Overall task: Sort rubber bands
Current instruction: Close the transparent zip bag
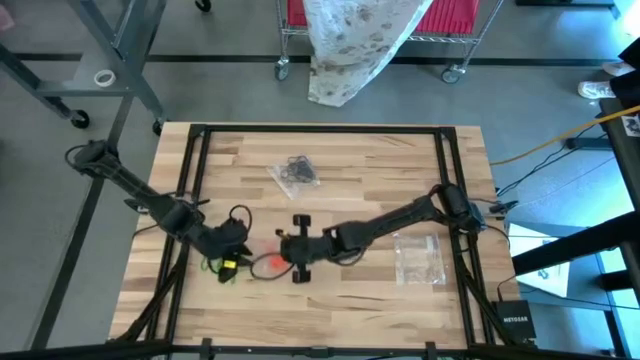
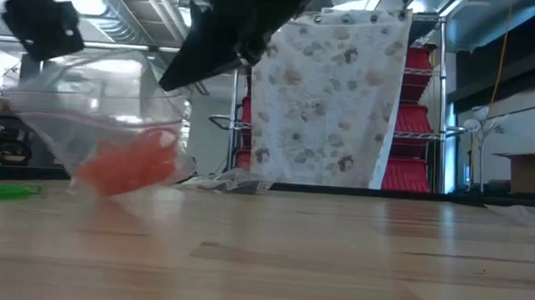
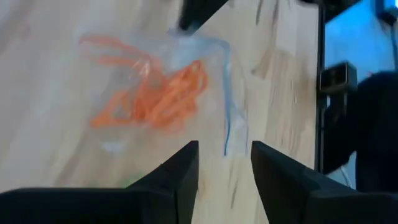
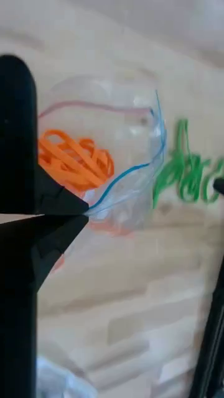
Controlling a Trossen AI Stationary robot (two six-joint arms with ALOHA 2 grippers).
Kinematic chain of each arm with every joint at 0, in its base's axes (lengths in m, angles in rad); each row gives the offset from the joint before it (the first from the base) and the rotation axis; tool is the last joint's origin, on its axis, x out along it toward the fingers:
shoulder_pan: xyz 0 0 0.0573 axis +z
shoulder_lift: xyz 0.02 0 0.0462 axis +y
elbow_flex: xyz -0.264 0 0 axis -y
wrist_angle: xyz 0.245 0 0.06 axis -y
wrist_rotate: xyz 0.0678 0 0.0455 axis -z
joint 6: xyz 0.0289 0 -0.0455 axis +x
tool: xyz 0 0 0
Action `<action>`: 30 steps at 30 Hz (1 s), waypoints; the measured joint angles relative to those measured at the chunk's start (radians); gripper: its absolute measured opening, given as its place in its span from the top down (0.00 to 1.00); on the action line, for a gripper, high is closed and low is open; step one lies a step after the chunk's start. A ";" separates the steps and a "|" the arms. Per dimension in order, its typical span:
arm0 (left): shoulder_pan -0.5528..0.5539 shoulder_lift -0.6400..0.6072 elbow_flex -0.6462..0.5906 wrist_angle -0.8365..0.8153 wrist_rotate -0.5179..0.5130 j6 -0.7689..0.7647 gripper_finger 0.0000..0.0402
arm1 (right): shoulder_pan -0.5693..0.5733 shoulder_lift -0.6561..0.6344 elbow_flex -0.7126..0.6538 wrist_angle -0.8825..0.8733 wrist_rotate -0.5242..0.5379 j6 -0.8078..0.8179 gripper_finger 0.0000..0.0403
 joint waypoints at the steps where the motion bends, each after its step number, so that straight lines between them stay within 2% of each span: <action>1: -0.016 0.005 -0.003 -0.002 -0.001 -0.008 0.65 | 0.014 0.000 0.000 0.000 0.008 0.023 1.00; 3: -0.043 0.020 -0.022 0.036 -0.012 -0.044 0.65 | 0.037 0.000 0.000 0.001 0.020 0.072 1.00; 8: -0.113 0.069 -0.071 0.250 -0.024 -0.052 0.65 | 0.064 0.000 -0.001 -0.005 0.062 0.144 1.00; 17: -0.166 0.175 -0.113 0.432 -0.173 -0.085 0.65 | 0.063 0.000 -0.001 -0.001 0.086 0.164 1.00; 23: -0.162 0.244 -0.113 0.473 -0.234 -0.105 0.65 | 0.062 0.000 -0.001 0.007 0.086 0.165 1.00; 30: -0.164 0.237 -0.105 0.465 -0.264 -0.107 0.65 | 0.063 0.000 -0.001 0.007 0.086 0.171 1.00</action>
